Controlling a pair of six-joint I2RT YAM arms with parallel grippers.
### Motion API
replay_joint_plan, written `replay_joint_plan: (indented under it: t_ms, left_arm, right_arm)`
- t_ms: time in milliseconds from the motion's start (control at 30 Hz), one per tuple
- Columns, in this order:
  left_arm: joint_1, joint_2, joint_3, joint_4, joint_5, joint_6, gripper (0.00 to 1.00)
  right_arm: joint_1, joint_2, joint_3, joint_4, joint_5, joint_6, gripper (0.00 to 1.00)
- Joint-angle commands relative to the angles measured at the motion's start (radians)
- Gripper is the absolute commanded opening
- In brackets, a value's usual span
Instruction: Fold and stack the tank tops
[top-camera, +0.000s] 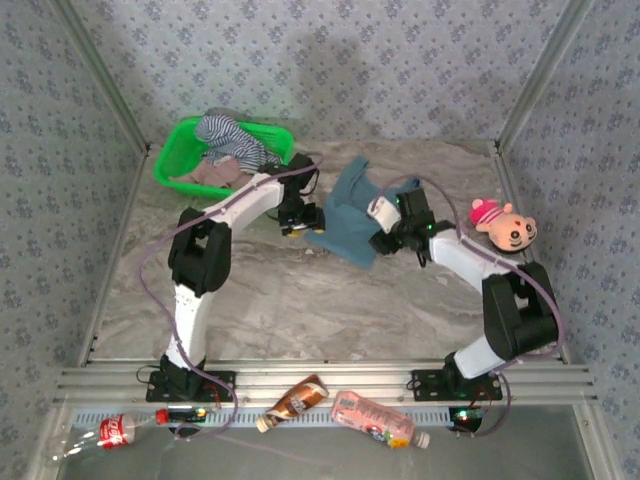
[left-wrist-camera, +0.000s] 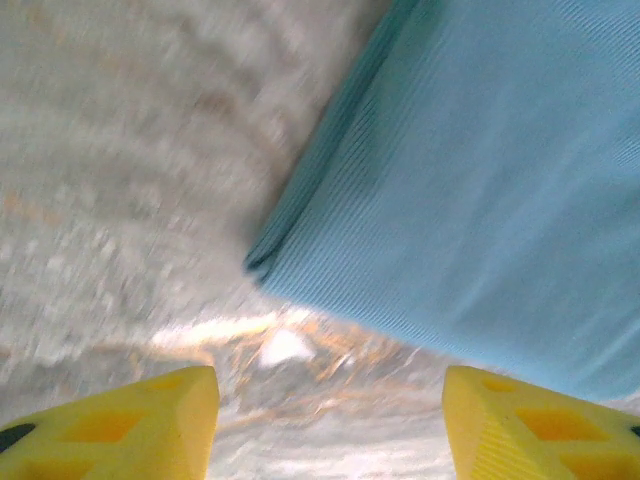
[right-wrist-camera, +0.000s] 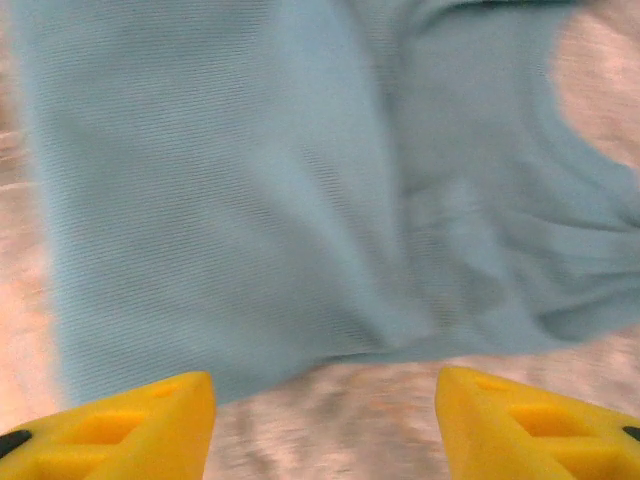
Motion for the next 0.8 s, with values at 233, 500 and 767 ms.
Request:
replay_joint_plan:
  t_ms: [233,500,767]
  left_arm:
    - [0.014,-0.021,-0.182,0.283,0.021,-0.148,0.60]
    - [0.014,-0.003,-0.169,0.326,0.006,-0.174,0.57]
    - [0.013,0.011,-0.184,0.318,0.009,-0.179,0.49]
  right_arm:
    - [0.137,0.042,-0.123,0.148,0.000,-0.139,0.65]
    - [0.183,0.145,-0.044,0.153,0.069,-0.210,0.62]
    - [0.182,0.204,-0.010,0.104,0.130,-0.324,0.60]
